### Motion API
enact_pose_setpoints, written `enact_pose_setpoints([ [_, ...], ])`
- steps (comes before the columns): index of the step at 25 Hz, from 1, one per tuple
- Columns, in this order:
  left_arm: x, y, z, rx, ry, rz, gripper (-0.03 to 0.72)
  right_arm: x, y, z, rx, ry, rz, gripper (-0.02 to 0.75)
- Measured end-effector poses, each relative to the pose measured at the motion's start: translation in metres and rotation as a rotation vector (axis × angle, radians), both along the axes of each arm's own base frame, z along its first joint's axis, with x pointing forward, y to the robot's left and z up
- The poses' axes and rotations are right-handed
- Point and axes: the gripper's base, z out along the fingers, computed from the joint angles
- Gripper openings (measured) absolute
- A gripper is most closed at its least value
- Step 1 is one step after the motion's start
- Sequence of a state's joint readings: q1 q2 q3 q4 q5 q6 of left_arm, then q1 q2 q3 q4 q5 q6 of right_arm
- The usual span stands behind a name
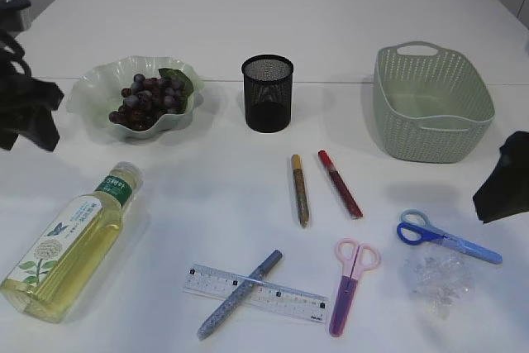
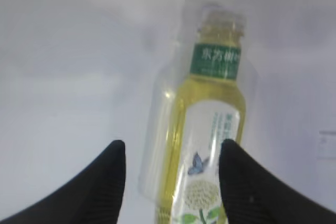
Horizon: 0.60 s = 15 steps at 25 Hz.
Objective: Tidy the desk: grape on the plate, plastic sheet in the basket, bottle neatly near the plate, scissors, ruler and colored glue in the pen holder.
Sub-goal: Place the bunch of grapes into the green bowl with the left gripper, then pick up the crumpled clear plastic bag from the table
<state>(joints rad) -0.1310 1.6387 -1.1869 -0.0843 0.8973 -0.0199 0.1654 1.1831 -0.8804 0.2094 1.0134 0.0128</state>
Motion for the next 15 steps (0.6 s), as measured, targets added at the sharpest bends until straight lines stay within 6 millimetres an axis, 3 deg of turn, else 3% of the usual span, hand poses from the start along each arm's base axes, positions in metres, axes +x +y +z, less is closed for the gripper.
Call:
enact_pose_setpoints([
  [6, -0.035, 0.001, 0.022, -0.051, -0.048, -0.002, 0.414, 0.019, 0.017, -0.027, -0.058, 0.087, -0.034, 0.577],
  [15, -0.048, 0.002, 0.043, -0.063, -0.122, -0.003, 0.414, 0.055, 0.022, -0.090, -0.126, 0.240, -0.189, 0.585],
])
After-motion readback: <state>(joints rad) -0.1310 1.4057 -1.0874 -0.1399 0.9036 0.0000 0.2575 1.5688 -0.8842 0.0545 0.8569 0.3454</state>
